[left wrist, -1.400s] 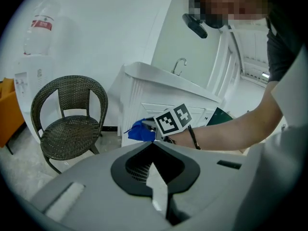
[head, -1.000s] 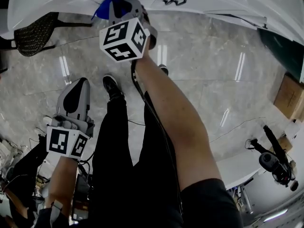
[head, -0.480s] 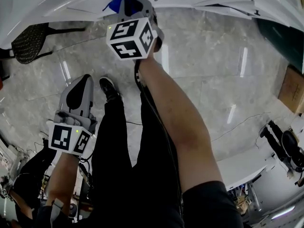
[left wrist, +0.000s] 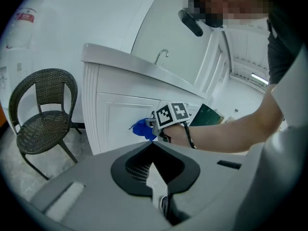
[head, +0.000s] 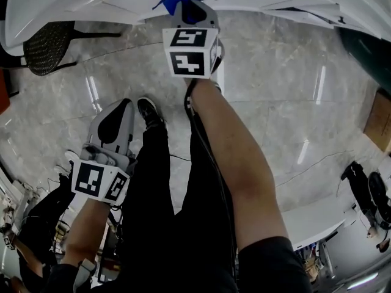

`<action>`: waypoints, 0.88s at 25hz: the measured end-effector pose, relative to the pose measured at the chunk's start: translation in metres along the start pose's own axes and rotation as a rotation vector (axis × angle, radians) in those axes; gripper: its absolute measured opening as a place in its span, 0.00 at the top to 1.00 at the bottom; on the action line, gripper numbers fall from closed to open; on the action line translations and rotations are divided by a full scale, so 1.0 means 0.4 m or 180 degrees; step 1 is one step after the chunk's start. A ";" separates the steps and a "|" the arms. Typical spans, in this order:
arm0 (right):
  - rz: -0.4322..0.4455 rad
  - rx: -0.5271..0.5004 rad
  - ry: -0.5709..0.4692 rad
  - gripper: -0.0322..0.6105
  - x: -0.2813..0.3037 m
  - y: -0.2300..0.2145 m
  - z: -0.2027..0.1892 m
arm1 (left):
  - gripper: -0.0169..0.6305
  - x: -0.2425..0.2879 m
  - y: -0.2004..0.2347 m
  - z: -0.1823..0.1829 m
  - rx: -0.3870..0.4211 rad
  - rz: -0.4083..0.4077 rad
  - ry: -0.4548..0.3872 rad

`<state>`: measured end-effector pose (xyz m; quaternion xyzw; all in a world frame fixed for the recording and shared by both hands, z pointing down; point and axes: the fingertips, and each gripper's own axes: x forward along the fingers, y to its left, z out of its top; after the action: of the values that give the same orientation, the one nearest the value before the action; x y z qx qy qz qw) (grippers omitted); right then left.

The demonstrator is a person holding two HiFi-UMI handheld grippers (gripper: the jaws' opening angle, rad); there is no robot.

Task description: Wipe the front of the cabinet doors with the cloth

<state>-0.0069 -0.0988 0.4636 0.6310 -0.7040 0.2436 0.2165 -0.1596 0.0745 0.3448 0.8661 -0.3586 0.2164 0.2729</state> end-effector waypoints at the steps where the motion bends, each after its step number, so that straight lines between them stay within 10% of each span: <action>1: 0.0029 0.0115 0.0000 0.89 0.000 0.026 -0.003 | 0.98 -0.018 0.022 -0.007 -0.0016 0.0019 -0.0016; 8: 0.0686 0.0614 -0.0026 0.89 0.065 0.275 0.025 | 0.98 -0.091 0.147 -0.006 -0.0154 0.0244 -0.0071; 13: 0.1210 0.2000 -0.0019 0.89 0.135 0.445 0.025 | 0.98 -0.153 0.242 -0.027 -0.0277 0.0450 -0.0087; 22: 0.1032 0.2739 -0.0152 0.89 0.193 0.279 -0.020 | 0.98 -0.089 0.220 -0.058 -0.0298 0.0369 0.0030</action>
<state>-0.1264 -0.1449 0.5092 0.5507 -0.6332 0.5299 -0.1223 -0.2517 0.0547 0.3699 0.8291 -0.4165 0.2189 0.3019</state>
